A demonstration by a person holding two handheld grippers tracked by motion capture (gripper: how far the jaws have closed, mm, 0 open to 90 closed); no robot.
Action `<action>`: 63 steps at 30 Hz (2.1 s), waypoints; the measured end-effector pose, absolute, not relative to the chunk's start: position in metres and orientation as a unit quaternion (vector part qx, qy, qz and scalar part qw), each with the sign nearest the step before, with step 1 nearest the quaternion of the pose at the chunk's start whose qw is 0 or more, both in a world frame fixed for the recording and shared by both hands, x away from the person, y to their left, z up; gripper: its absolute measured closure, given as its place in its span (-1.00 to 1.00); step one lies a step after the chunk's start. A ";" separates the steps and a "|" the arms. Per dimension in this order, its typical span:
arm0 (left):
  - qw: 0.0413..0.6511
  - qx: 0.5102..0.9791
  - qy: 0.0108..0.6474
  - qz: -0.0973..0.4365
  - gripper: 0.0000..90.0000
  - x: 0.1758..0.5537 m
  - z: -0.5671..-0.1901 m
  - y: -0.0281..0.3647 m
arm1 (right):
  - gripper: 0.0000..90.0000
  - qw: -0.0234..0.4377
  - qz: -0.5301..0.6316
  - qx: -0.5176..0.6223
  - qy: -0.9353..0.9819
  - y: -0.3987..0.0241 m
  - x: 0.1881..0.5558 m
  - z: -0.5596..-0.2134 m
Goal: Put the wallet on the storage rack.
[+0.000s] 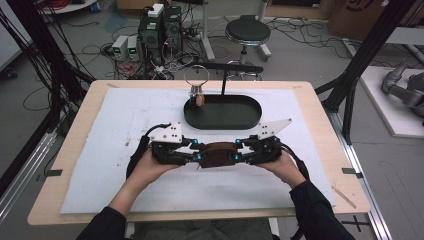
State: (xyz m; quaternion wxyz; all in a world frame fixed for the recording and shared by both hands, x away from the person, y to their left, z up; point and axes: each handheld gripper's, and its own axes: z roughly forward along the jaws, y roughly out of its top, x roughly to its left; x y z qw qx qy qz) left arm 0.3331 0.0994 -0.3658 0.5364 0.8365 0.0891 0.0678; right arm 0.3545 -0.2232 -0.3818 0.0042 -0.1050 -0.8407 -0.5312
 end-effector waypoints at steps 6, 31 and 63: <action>0.543 0.832 0.092 0.068 0.48 0.333 -0.366 0.100 | 0.48 0.001 -0.535 -0.092 -0.840 -0.224 0.354 -0.381; 0.576 0.789 0.175 0.120 -0.24 0.310 -0.373 0.142 | 0.52 -0.103 -0.570 -0.194 -0.791 -0.248 0.366 -0.372; 0.578 0.760 0.234 0.181 -0.37 0.273 -0.404 0.179 | 0.52 -0.177 -0.536 -0.294 -0.771 -0.214 0.418 -0.380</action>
